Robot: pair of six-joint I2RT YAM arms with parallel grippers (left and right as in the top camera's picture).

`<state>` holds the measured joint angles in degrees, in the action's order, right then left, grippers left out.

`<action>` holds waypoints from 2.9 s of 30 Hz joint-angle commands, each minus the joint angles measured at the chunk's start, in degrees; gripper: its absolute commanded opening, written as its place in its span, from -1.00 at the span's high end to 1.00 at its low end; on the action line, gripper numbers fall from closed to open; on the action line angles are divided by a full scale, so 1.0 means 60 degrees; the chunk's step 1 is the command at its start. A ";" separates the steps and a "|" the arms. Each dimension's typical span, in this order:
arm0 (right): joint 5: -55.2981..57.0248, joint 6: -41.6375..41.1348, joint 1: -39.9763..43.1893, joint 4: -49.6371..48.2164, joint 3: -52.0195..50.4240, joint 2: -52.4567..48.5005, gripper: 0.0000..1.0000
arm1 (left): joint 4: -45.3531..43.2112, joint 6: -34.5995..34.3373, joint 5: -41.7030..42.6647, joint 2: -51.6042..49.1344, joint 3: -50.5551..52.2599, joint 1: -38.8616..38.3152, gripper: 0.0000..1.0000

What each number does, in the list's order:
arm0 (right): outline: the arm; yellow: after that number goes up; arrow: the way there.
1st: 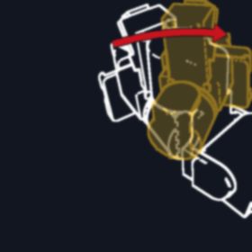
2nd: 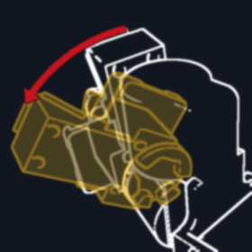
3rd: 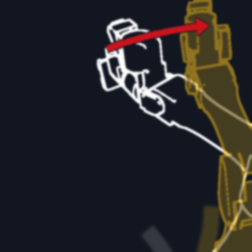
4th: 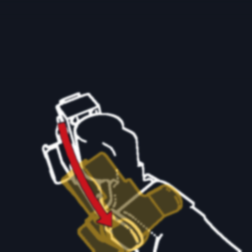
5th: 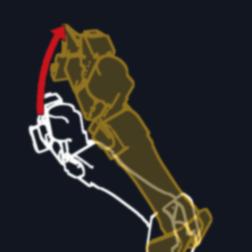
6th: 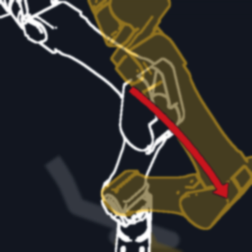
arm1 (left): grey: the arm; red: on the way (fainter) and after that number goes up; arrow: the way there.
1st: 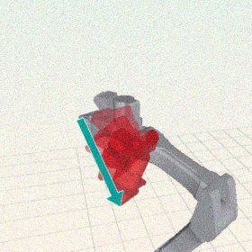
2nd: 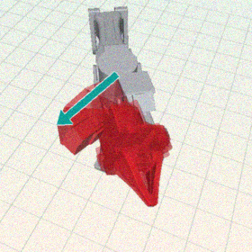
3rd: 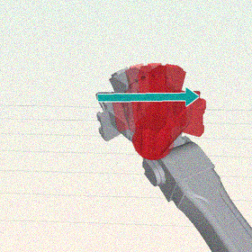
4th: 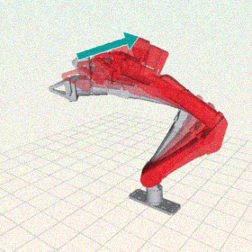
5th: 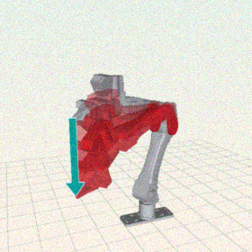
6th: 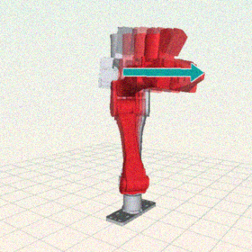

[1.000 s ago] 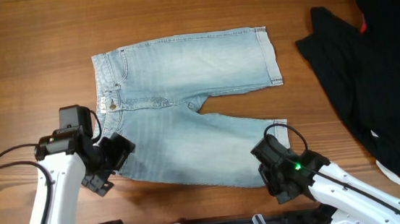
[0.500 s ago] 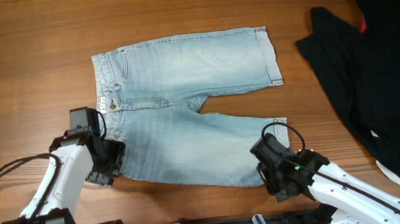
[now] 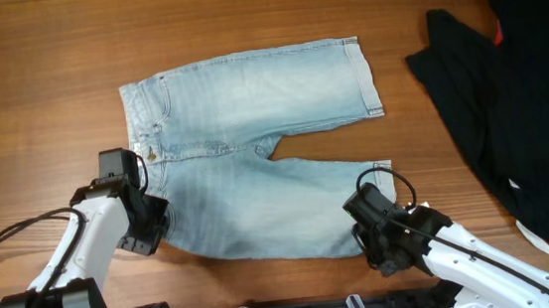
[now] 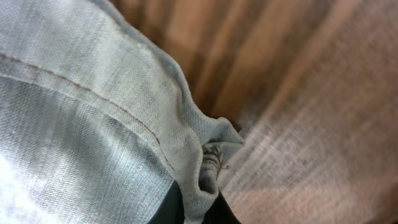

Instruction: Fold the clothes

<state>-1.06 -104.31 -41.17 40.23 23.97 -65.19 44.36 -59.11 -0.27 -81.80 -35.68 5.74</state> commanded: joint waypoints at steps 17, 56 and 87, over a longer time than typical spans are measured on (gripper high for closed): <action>0.3206 0.8408 0.0903 0.3843 0.6360 0.0805 0.91 | 0.5060 0.4324 0.1406 0.3989 -0.3523 0.2579 0.88; 0.2852 1.2896 0.3224 -0.2718 0.7683 -0.6025 0.91 | -0.1614 0.4280 0.1461 -0.1450 -0.3770 0.2688 0.92; 0.0288 1.3854 0.4313 -0.2605 0.6568 -0.6124 -0.87 | 0.0084 0.4852 0.2532 -0.1351 -0.4025 0.0350 -0.91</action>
<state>3.81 -22.26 -15.22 25.06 65.95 -101.23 42.92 -31.53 17.63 -87.74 -59.61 11.20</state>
